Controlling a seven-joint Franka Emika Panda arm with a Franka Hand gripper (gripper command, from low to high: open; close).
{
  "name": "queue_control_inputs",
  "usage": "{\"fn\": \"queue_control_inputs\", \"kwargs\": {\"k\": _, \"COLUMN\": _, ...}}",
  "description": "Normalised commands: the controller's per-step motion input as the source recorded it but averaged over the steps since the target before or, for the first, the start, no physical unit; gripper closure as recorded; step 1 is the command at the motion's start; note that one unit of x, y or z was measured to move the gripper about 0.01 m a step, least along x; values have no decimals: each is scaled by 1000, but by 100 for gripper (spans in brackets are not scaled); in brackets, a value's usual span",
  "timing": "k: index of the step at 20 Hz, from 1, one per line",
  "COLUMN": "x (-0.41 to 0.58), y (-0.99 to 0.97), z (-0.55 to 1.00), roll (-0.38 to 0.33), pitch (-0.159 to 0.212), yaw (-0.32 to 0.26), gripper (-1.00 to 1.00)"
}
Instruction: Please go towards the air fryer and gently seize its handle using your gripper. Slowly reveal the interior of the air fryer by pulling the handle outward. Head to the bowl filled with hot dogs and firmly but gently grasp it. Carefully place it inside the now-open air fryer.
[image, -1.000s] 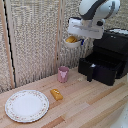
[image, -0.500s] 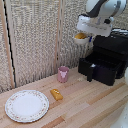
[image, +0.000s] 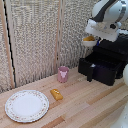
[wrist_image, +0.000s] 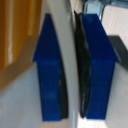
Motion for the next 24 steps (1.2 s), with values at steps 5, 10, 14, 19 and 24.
{"fn": "queue_control_inputs", "kwargs": {"k": 5, "x": 236, "y": -632, "z": -173, "roll": 0, "pitch": 109, "yaw": -67, "gripper": 100}}
{"fn": "queue_control_inputs", "kwargs": {"k": 10, "x": 167, "y": -555, "z": -194, "roll": -9, "pitch": 106, "yaw": -68, "gripper": 100}}
{"fn": "queue_control_inputs", "kwargs": {"k": 14, "x": 199, "y": -383, "z": -218, "roll": -65, "pitch": 153, "yaw": -90, "gripper": 100}}
{"fn": "queue_control_inputs", "kwargs": {"k": 19, "x": 265, "y": -262, "z": -359, "roll": -71, "pitch": 129, "yaw": -26, "gripper": 100}}
{"fn": "queue_control_inputs", "kwargs": {"k": 24, "x": 353, "y": -198, "z": -438, "roll": -13, "pitch": 36, "yaw": 3, "gripper": 100}}
